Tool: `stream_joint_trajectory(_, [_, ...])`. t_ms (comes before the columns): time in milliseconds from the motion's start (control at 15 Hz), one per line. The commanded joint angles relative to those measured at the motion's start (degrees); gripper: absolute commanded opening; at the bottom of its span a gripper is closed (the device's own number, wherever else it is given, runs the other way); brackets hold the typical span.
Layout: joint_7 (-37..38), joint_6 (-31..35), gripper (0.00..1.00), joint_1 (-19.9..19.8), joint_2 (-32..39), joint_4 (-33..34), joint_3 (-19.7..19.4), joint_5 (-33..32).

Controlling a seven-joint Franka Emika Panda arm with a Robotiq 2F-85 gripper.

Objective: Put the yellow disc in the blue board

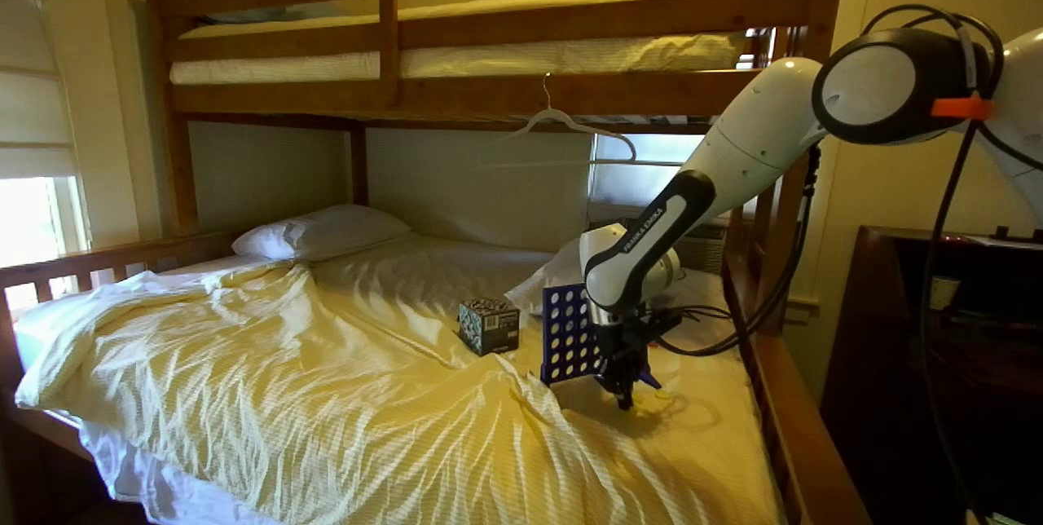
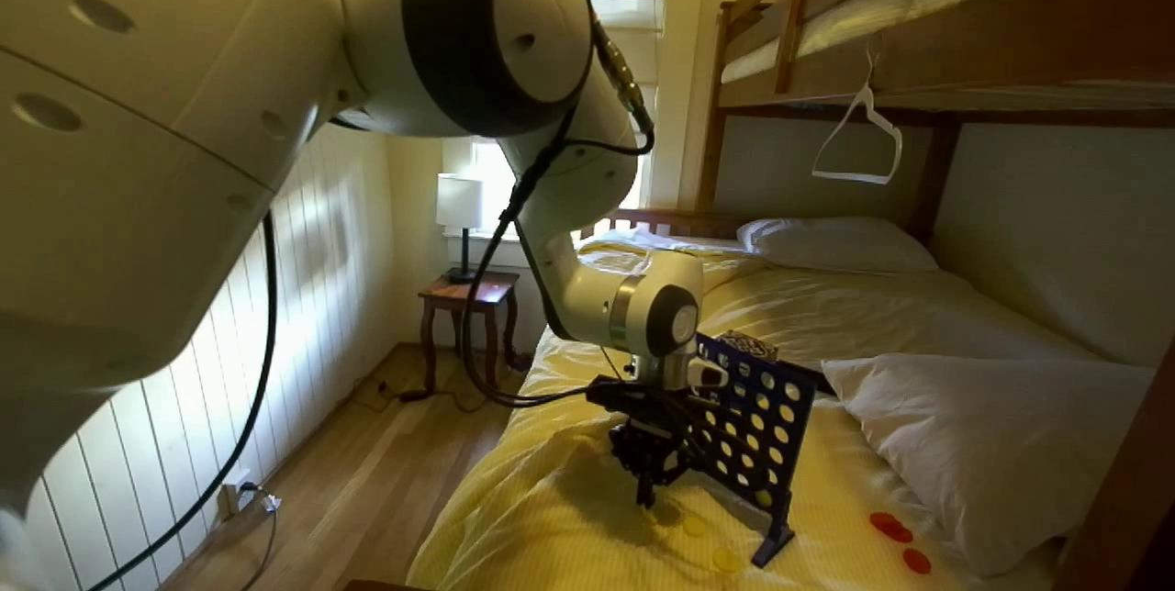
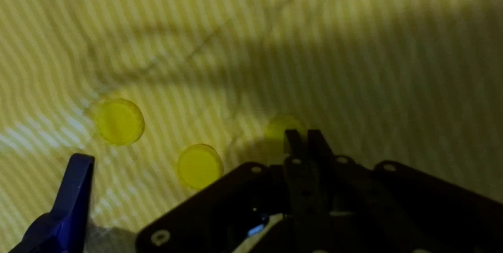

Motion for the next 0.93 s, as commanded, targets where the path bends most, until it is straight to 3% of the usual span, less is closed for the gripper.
stream_joint_trajectory(0, [-2.29, -1.01, 0.02, -3.0, -5.41, -4.59, 1.89, 4.99])
stream_joint_trajectory(867, [4.68, -2.27, 0.02, -3.93, -20.94, -16.34, 0.03, 13.81])
